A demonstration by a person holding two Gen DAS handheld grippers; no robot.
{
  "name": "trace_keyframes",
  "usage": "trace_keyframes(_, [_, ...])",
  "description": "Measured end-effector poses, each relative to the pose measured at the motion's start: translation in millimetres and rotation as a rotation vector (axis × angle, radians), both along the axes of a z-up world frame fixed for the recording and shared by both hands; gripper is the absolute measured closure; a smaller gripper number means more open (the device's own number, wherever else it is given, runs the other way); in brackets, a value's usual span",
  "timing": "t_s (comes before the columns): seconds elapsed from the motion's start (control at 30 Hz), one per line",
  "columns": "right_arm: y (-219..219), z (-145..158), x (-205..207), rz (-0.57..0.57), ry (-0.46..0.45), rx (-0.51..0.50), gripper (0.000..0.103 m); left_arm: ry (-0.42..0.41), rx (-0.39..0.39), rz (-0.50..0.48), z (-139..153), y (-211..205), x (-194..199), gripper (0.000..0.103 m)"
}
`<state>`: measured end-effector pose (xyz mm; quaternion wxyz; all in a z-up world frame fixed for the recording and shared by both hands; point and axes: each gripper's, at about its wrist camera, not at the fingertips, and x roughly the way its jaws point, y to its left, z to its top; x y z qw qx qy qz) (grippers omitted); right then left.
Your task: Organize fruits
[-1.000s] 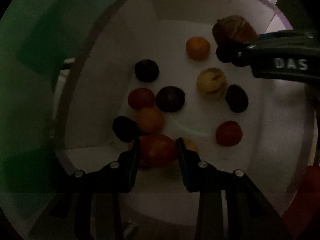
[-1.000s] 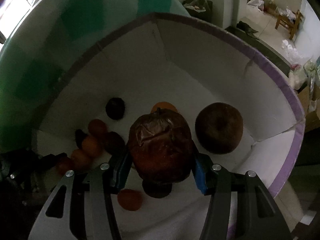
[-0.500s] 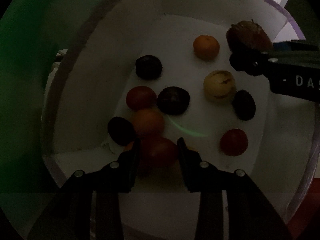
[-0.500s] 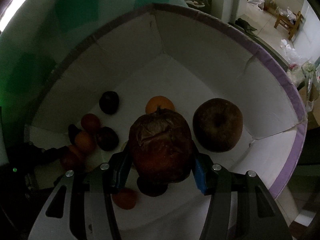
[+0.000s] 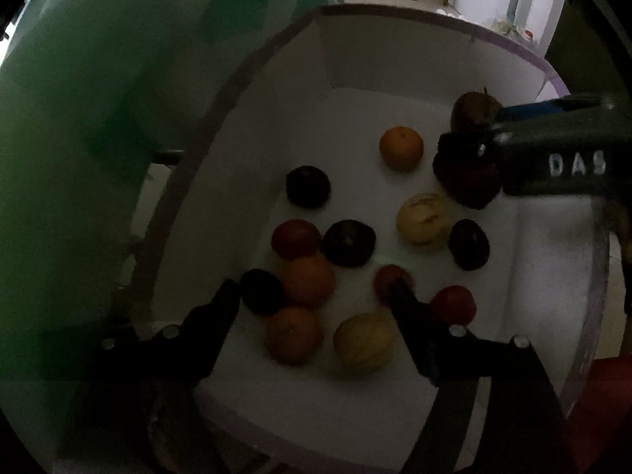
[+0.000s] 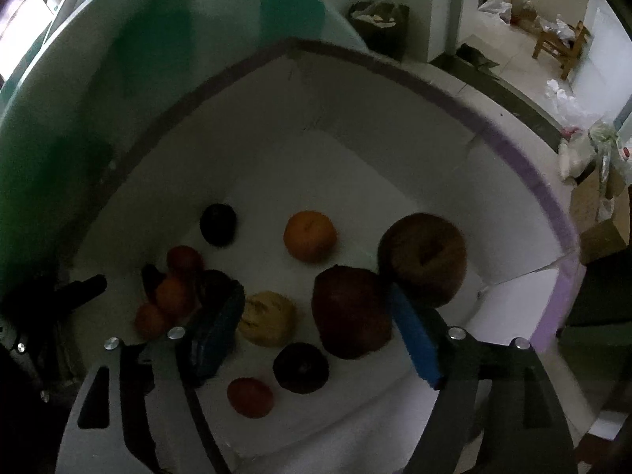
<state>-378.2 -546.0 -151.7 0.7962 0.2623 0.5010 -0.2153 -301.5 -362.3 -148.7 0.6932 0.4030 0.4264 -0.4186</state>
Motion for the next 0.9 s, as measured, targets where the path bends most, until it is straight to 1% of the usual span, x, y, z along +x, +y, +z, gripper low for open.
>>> trace_keyframes(0.13, [-9, 17, -4, -0.016, -0.029, -0.034, 0.019, -0.025, -0.045, -0.003, 16, 9, -6, 0.025])
trace_keyframes(0.17, [-10, 22, -6, -0.016, -0.037, -0.044, 0.017, -0.031, -0.058, -0.009, 22, 12, -7, 0.023])
trace_keyframes(0.2, [-11, 29, -7, -0.017, -0.047, -0.058, 0.016, -0.037, -0.076, -0.016, 28, 16, -9, 0.016])
trace_keyframes(0.27, [-11, 41, -10, -0.016, -0.070, -0.088, 0.016, -0.053, -0.112, -0.023, 36, 16, -15, 0.012])
trace_keyframes(0.33, [-9, 57, -13, -0.009, -0.108, -0.135, 0.016, -0.074, -0.163, -0.034, 50, 21, -22, 0.012])
trace_keyframes(0.43, [-4, 79, -19, 0.002, -0.168, -0.213, 0.015, -0.104, -0.260, -0.032, 75, 33, -25, 0.006])
trace_keyframes(0.47, [-1, 88, -21, 0.010, -0.196, -0.245, 0.015, -0.124, -0.300, -0.024, 84, 37, -25, 0.002])
trace_keyframes(0.53, [4, 102, -23, 0.024, -0.230, -0.289, 0.015, -0.166, -0.370, 0.007, 102, 46, -26, 0.002])
trace_keyframes(0.57, [6, 108, -25, 0.028, -0.248, -0.313, 0.015, -0.187, -0.386, 0.035, 110, 49, -25, 0.002])
trace_keyframes(0.63, [13, 123, -25, 0.035, -0.285, -0.355, 0.015, -0.214, -0.400, 0.077, 118, 51, -22, 0.002])
trace_keyframes(0.67, [16, 126, -26, 0.032, -0.289, -0.367, 0.015, -0.218, -0.402, 0.095, 121, 51, -20, 0.002])
trace_keyframes(0.73, [20, 128, -23, 0.037, -0.265, -0.377, 0.015, -0.198, -0.385, 0.109, 118, 49, -15, 0.002])
trace_keyframes(0.83, [23, 115, -16, 0.053, -0.203, -0.343, 0.015, -0.137, -0.334, 0.099, 106, 45, -12, 0.002])
trace_keyframes(0.9, [24, 102, -13, 0.056, -0.172, -0.315, 0.015, -0.128, -0.308, 0.082, 100, 42, -14, 0.002])
